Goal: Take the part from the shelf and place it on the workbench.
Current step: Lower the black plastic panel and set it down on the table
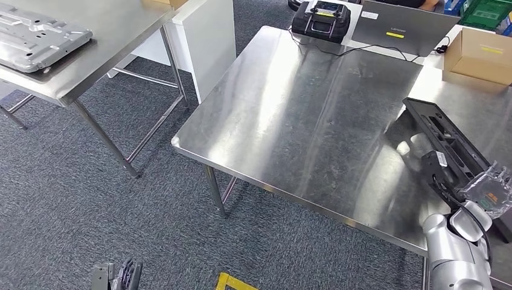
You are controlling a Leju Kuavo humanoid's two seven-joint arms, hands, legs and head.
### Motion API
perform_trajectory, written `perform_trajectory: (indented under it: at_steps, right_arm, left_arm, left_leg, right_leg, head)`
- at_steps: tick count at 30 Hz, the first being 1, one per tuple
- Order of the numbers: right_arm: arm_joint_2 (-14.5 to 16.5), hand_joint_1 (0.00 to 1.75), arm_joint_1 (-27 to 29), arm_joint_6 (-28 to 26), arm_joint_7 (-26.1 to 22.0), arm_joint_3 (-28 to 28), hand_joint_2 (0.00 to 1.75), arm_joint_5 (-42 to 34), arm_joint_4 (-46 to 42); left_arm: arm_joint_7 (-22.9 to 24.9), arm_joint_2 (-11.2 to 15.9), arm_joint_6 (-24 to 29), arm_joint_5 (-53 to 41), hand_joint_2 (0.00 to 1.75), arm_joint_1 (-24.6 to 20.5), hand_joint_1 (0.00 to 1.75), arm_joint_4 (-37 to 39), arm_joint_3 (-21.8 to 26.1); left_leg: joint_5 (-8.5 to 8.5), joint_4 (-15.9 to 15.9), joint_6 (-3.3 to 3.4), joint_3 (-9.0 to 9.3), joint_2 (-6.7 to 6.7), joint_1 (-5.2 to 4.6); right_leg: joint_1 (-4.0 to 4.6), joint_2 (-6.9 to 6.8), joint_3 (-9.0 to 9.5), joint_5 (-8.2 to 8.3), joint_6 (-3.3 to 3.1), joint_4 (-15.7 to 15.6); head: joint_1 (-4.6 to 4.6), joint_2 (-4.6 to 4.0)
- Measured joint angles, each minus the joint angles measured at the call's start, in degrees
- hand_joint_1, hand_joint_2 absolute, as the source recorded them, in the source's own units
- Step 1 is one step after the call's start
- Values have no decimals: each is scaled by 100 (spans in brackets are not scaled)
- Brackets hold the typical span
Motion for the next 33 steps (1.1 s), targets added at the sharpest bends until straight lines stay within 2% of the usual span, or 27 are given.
perform_trajectory:
  at_steps: [13, 15, 17, 20, 22, 24, 26, 29, 30, 31, 33]
  right_arm:
    - [15, 0, 24, 9, -14, 116, 0, -3, -26]
    - [99, 0, 148, -175, -467, 52, 0, -153, -315]
    - [357, 0, 447, -510, -1466, -129, 0, -775, -1084]
    - [941, 0, 1236, -805, -3115, -281, 0, -2323, -3026]
    - [1294, 0, 1858, -852, -3804, -127, 0, -2954, -4414]
    - [1571, 0, 2413, -862, -4175, 213, 0, -3077, -5570]
    - [1774, 0, 2835, -863, -4338, 614, 0, -3022, -6420]
    - [1972, 0, 3191, -861, -4399, 1027, 0, -2991, -7252]
    - [2011, 0, 3254, -861, -4426, 1102, 0, -3007, -7440]
    - [2037, 0, 3306, -861, -4471, 1157, 0, -3019, -7590]
    - [2064, 0, 3424, -861, -4572, 1269, 0, -2970, -7810]
  left_arm:
    - [0, 17, 91, -227, 0, -96, 0, 134, -92]
    - [0, 14, 125, -288, 0, -102, 0, 137, -109]
    - [0, 8, 186, -357, 0, -106, 0, 137, -125]
    - [0, -17, 357, -439, 0, -114, 0, 138, -142]
    - [3, -30, 547, -464, 0, -116, 0, 155, -144]
    - [42, -32, 734, -439, 0, -125, 0, 187, -131]
    - [103, -28, 826, -394, 0, -138, 0, 215, -99]
    - [143, -30, 844, -370, 0, -162, 0, 242, -50]
    - [152, -33, 849, -367, 0, -171, 0, 251, -37]
    - [176, -35, 862, -364, 0, -181, 0, 260, -24]
    - [265, -37, 903, -355, 0, -194, 0, 280, 1]
  left_leg:
    - [0, 0, 0, 1, 2, -5]
    - [0, 0, 0, 1, 1, -5]
    - [0, 0, 0, 2, -2, -3]
    - [-8, 0, -11, 5, -29, 5]
    - [-27, 2, -30, 6, -40, 10]
    - [-64, 14, -28, 9, -32, 6]
    - [-99, 25, -13, 21, -13, 2]
    - [-86, -33, 12, 88, 15, 27]
    - [-63, -74, 26, 125, 27, 52]
    - [-37, -113, 39, 160, 43, 81]
    - [-14, -134, 53, 178, 66, 112]
  right_leg:
    - [-7, 0, 0, 0, 0, 0]
    - [-6, 0, 2, 0, 0, 0]
    - [-4, -3, 3, -2, -1, 1]
    - [-6, -29, 5, -21, -28, 0]
    - [-8, -41, 10, -35, -47, -2]
    - [-28, -26, 18, -41, -49, -10]
    - [-47, -1, 28, -49, -42, -17]
    - [-26, 12, 44, -81, -24, -16]
    - [-12, 8, 22, -143, -28, 74]
    - [-1, 4, -54, -263, -41, 279]
    - [-11, 0, -370, -623, -78, 1008]
  head:
    - [-1, 0]
    - [0, 0]
    - [0, 0]
    - [-1, 0]
    - [0, 0]
    - [-3, 0]
    - [-4, 0]
    - [-5, 0]
    - [-3, 0]
    - [4, 0]
    - [15, 0]
